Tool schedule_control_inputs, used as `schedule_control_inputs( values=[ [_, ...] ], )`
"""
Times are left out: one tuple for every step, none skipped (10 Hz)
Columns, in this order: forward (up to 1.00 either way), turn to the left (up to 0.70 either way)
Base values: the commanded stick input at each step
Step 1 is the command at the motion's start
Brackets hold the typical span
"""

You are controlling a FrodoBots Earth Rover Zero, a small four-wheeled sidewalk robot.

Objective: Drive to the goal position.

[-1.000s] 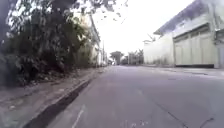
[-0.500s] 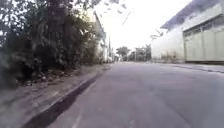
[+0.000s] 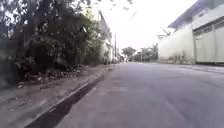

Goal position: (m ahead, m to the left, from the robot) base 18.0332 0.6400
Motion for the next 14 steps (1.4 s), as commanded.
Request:
schedule_control_inputs(
  values=[
    [1.0,-0.29],
    [1.0,-0.29],
    [1.0,-0.29],
    [1.0,-0.29],
    [1.0,-0.13],
    [1.0,0.11],
    [1.0,0.11],
    [1.0,0.11],
    [1.0,0.11],
    [1.0,0.11],
    [1.0,0.11],
    [1.0,0.02],
    [1.0,-0.26],
    [1.0,-0.29]
  ],
)
